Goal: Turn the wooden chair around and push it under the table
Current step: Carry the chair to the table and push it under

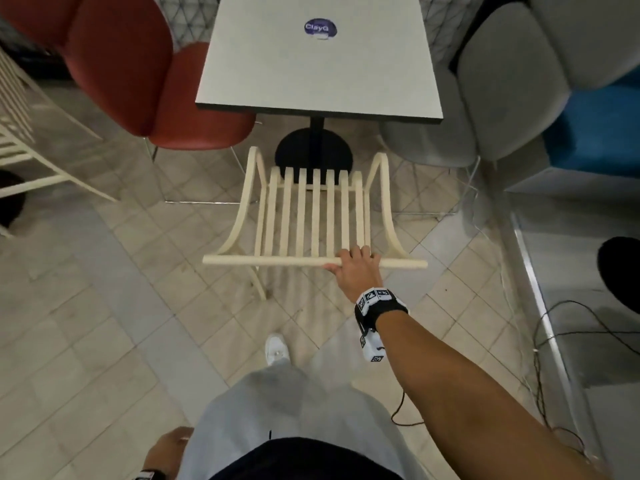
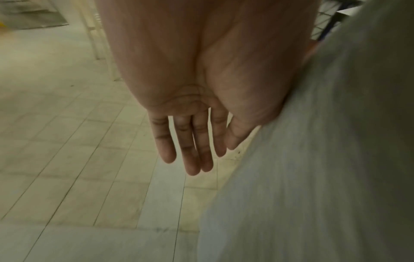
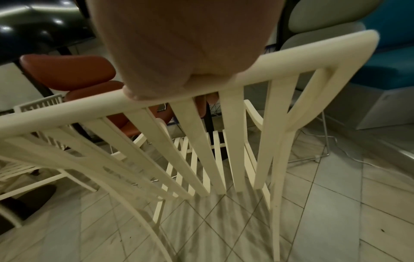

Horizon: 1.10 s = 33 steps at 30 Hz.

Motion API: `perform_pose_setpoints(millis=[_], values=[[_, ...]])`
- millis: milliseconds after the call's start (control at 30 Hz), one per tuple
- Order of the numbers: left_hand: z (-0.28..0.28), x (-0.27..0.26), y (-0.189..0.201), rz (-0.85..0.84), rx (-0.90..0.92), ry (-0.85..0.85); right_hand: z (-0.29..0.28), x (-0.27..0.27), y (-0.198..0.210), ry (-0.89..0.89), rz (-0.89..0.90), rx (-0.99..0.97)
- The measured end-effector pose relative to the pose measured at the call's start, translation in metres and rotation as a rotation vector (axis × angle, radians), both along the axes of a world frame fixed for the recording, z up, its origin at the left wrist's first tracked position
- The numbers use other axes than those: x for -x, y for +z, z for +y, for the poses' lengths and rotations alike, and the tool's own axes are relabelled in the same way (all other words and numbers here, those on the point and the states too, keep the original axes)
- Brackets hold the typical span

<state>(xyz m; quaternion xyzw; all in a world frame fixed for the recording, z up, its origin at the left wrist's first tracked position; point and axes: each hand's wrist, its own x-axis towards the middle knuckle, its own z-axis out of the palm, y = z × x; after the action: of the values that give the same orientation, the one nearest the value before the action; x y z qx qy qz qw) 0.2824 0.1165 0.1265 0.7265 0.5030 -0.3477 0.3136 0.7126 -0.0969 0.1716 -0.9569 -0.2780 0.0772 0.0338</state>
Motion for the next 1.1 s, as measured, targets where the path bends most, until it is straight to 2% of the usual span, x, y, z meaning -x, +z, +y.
perform_pose_setpoints(millis=[33,133,233,300,533,700,833,933,1033,1100], values=[[0.015,-0.012,0.001,-0.015,0.031,0.006,0.003,-0.005,0.001,-0.001,-0.006,0.018],[0.048,-0.046,0.011,-0.094,0.094,0.191,0.008,-0.01,0.001,-0.008,0.024,0.034],[0.064,-0.071,0.013,-0.151,0.108,0.222,0.013,-0.01,0.001,-0.018,0.029,0.037],[0.066,-0.082,0.013,-0.18,0.122,0.229,0.018,-0.011,0.001,-0.007,0.024,0.058],[0.045,-0.103,0.008,-0.109,0.166,0.218,0.018,-0.016,-0.004,0.033,-0.014,0.083],[0.023,-0.111,0.017,-0.104,0.141,0.221,0.029,-0.041,-0.002,0.02,0.003,0.07],[0.017,-0.115,0.02,-0.07,0.15,0.164,0.045,-0.066,0.002,-0.008,0.031,0.043],[0.033,-0.135,0.027,-0.075,0.162,0.038,0.055,-0.089,0.007,0.006,0.083,0.036],[0.055,-0.187,0.049,-0.21,0.038,-0.147,0.055,-0.108,0.008,0.057,0.145,0.028],[0.068,-0.236,0.069,-0.396,-0.133,-0.23,0.049,-0.117,0.008,0.053,0.219,-0.044]])
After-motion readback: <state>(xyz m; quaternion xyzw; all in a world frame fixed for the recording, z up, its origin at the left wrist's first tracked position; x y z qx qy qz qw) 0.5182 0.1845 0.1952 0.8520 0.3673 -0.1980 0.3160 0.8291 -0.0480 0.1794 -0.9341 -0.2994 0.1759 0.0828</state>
